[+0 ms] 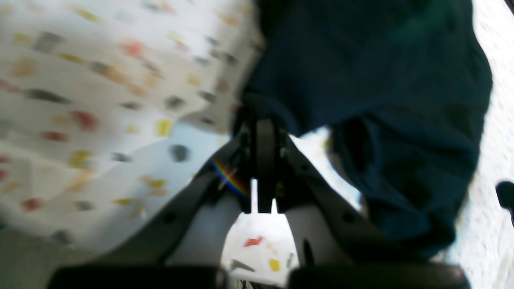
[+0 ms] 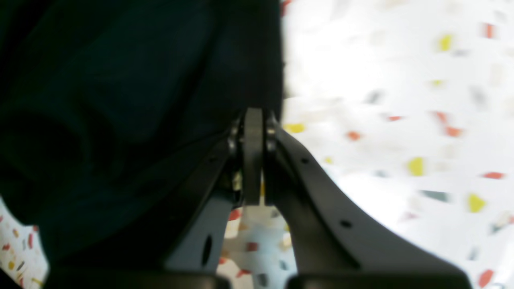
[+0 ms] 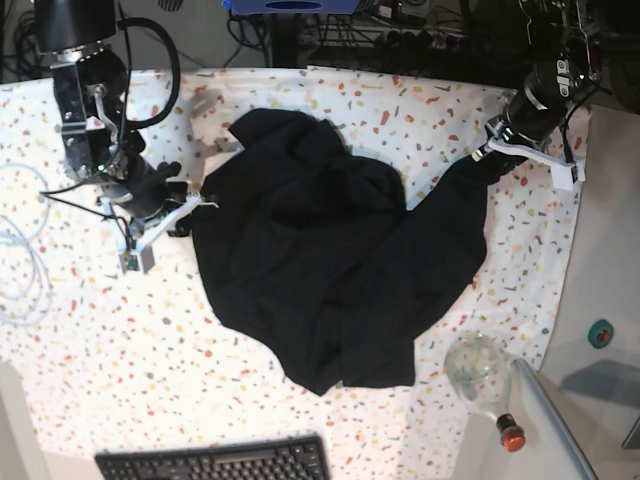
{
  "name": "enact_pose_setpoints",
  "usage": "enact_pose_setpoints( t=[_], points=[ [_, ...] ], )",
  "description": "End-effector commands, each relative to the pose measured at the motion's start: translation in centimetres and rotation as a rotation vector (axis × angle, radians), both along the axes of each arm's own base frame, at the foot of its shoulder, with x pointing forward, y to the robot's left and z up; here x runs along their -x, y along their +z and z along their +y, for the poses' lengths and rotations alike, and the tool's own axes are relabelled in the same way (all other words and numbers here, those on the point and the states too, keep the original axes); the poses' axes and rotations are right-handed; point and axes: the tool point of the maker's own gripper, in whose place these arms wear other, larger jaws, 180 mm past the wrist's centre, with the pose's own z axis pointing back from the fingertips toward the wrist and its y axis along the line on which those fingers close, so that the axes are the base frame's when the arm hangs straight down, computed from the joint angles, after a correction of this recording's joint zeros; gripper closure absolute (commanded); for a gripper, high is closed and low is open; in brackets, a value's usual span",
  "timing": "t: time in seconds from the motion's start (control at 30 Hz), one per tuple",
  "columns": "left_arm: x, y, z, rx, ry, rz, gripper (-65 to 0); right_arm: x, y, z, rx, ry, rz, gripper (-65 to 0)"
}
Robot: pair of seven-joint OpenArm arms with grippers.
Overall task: Layout the t-shirt on the table in an organized manner, then fold the t-shirt properly
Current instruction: 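Lower the t-shirt onto the table and release with both grippers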
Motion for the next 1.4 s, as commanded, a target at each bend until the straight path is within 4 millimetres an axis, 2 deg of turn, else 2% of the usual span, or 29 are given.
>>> enact_pose_setpoints(
  t=[0.0,0.03,0.07,0.13,0.2,0.23,0.37,0.47,0.67,0.8,0.93,1.0,1.1,1.23,1.27,1.37],
  points=[
    [-1.2,1.4,0.7,-0.023,0.004,-0.053,0.0,-1.3,1.3,-0.1,-0.010,-0.005,-0.050,0.0],
    [-1.4,1.5,0.7,-0.023,0.004,-0.058,0.0,-1.4,1.4,-0.2,-0.010,-0.007,-0.052,-5.7],
    [-1.6,1.7,0.6,-0.024,0.002,-0.067,0.0,-1.4,1.4,-0.2,-0.011,-0.005,-0.054,-15.8],
    [-2.0,2.3,0.5,-0.027,-0.004,-0.085,0.0,-1.9,1.7,-0.4,-0.011,-0.010,-0.067,-31.4],
    [-2.4,3.1,0.3,-0.032,-0.011,-0.106,0.0,-2.3,1.5,-0.5,-0.009,-0.012,-0.061,-38.6],
    [-2.6,3.4,0.3,-0.034,-0.014,-0.116,0.0,-2.5,1.0,-0.6,-0.007,-0.016,-0.048,-39.0],
    [-3.6,4.3,0.1,-0.035,-0.019,-0.148,0.0,-2.5,-1.4,-0.8,-0.012,-0.038,0.025,-37.4],
    [-4.2,4.6,0.1,-0.034,-0.018,-0.162,0.0,-2.2,-2.0,-0.4,-0.016,-0.034,0.045,-37.1],
    [-8.3,7.5,-0.5,-0.030,-0.031,-0.274,0.0,-1.3,-3.1,1.2,-0.050,-0.032,0.080,-37.1],
    [-12.7,10.6,-3.9,0.001,-0.116,-0.381,0.0,-0.4,-3.2,3.5,-0.097,0.025,0.083,-36.9],
    [-17.2,13.3,-8.9,0.055,-0.223,-0.470,0.0,0.4,-4.1,3.7,-0.100,0.026,0.112,-34.2],
    [-19.8,14.6,-10.7,0.106,-0.223,-0.508,0.0,0.9,-4.9,3.3,-0.099,0.016,0.138,-23.4],
    [-23.3,15.0,-12.4,0.187,-0.196,-0.513,0.0,1.3,-5.3,2.9,-0.093,0.011,0.153,0.0],
    [-27.8,16.0,-15.3,0.277,-0.198,-0.503,0.0,3.0,-6.1,2.7,-0.093,0.007,0.182,0.0],
    [-28.7,16.8,-16.1,0.297,-0.201,-0.512,0.0,3.5,-6.4,2.5,-0.092,-0.001,0.192,0.0],
    [-30.6,20.9,-18.0,0.333,-0.224,-0.588,0.0,5.0,-7.2,0.6,-0.080,-0.045,0.221,0.0]
  ],
)
